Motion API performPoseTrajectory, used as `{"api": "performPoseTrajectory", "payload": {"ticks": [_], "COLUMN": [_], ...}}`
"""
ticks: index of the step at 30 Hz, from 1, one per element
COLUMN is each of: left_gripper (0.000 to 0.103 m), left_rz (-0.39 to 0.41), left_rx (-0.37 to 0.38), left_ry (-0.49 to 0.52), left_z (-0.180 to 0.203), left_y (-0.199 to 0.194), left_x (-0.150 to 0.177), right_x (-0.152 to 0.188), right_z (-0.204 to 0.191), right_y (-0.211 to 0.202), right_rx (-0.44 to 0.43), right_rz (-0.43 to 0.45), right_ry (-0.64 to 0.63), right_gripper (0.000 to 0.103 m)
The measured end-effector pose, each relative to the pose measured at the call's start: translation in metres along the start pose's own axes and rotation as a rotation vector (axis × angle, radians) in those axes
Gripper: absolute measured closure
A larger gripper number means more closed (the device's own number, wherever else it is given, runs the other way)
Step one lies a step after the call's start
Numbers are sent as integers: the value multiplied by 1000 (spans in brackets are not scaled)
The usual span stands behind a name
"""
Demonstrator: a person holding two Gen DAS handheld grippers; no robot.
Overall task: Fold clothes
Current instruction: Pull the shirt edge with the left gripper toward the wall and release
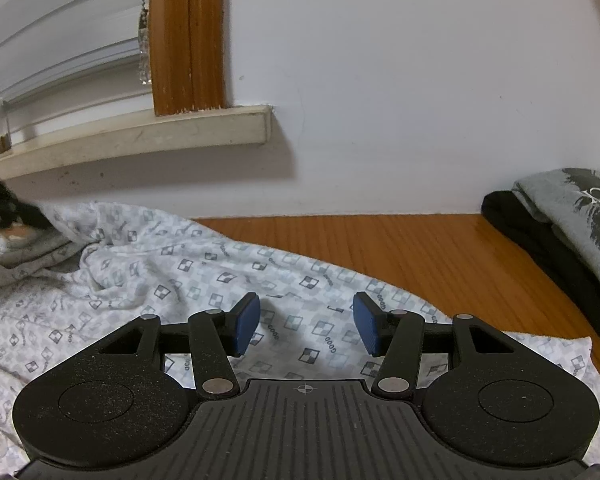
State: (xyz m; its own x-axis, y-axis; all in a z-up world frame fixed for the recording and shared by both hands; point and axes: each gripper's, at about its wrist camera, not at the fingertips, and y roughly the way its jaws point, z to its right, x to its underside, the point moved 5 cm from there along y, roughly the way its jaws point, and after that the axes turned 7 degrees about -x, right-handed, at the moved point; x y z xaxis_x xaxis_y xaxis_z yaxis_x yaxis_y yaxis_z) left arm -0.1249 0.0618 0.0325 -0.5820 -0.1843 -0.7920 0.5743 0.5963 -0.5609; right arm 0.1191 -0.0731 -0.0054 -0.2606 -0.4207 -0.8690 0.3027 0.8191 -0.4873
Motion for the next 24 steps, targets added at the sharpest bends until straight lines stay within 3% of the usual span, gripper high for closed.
{"api": "performPoseTrajectory", "payload": {"ticks": [2,7,12,15,18,20,24], "left_gripper": [101,101,97,80,79,58,47], "left_rz": [21,-16,-33,-21,8,24,-1], "left_rx": [0,59,87,91,83,83,98], "left_ry": [8,99,104,69,39,28,-10], "left_z": [0,14,16,9,1,-1,3], "left_y": [-14,-47,-62,-65,-60,-51,-15], "left_x": [1,20,28,21,5,-7,-20], "right_x": [0,0,0,1,1,1,2], "right_z": [-1,-2,-3,-4,-4,-4,-2], "right_y": [0,1,2,3,3,3,3], "right_rx": [3,10,14,16,18,16,16], "right_rz": [-2,-5,-12,-15,-15,-15,-13], "right_ry": [-1,-10,-13,-18,-19,-17,-8], "right_gripper": [51,51,51,51,51,50,50]}}
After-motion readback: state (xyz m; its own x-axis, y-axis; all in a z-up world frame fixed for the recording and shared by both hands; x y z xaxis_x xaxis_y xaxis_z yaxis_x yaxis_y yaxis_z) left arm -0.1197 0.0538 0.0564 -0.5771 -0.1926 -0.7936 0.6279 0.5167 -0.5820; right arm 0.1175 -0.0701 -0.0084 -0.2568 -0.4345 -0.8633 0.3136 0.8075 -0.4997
